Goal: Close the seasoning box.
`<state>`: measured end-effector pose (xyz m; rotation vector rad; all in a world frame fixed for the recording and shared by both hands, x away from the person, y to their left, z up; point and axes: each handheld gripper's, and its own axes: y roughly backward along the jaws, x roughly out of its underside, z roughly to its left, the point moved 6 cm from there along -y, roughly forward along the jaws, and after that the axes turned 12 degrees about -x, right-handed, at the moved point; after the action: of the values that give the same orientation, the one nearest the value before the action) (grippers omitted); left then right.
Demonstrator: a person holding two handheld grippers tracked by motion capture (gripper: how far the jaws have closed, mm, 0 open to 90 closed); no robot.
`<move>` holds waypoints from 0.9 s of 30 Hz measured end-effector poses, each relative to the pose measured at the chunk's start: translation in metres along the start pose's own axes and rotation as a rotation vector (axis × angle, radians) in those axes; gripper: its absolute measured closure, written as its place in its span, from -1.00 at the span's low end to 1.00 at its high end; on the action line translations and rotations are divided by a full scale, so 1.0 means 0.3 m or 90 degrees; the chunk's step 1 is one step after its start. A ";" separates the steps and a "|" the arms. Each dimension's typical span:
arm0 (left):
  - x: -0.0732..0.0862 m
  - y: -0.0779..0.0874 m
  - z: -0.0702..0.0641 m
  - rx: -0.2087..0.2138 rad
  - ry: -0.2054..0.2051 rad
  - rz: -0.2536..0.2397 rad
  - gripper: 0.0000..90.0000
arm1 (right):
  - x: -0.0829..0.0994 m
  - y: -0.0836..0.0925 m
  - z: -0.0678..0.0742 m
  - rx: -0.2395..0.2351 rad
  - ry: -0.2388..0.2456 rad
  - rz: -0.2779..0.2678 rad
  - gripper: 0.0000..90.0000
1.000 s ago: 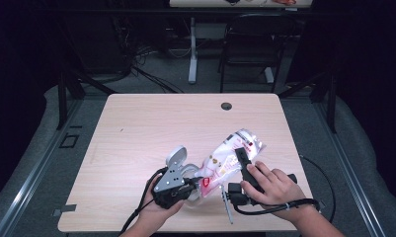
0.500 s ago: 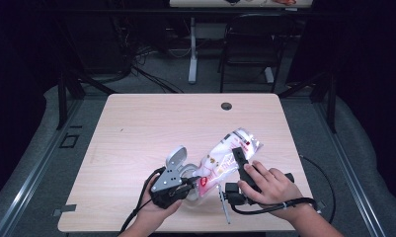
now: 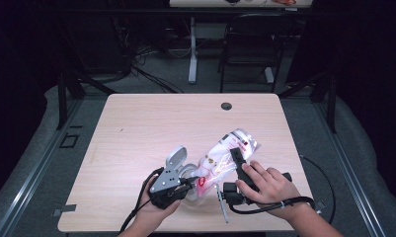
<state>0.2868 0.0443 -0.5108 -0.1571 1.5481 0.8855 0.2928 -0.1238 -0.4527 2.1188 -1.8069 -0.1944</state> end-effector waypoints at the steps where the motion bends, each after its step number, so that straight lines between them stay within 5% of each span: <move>1: 0.000 0.000 0.001 0.000 -0.001 -0.001 0.97 | -0.001 0.000 0.000 -0.001 0.000 -0.001 0.73; 27: -0.003 -0.002 0.004 0.004 0.006 -0.004 0.97 | -0.004 0.005 -0.012 -0.004 -0.001 0.003 0.75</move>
<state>0.2883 0.0441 -0.5102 -0.1626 1.5582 0.8759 0.2924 -0.1223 -0.4491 2.1105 -1.8102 -0.2005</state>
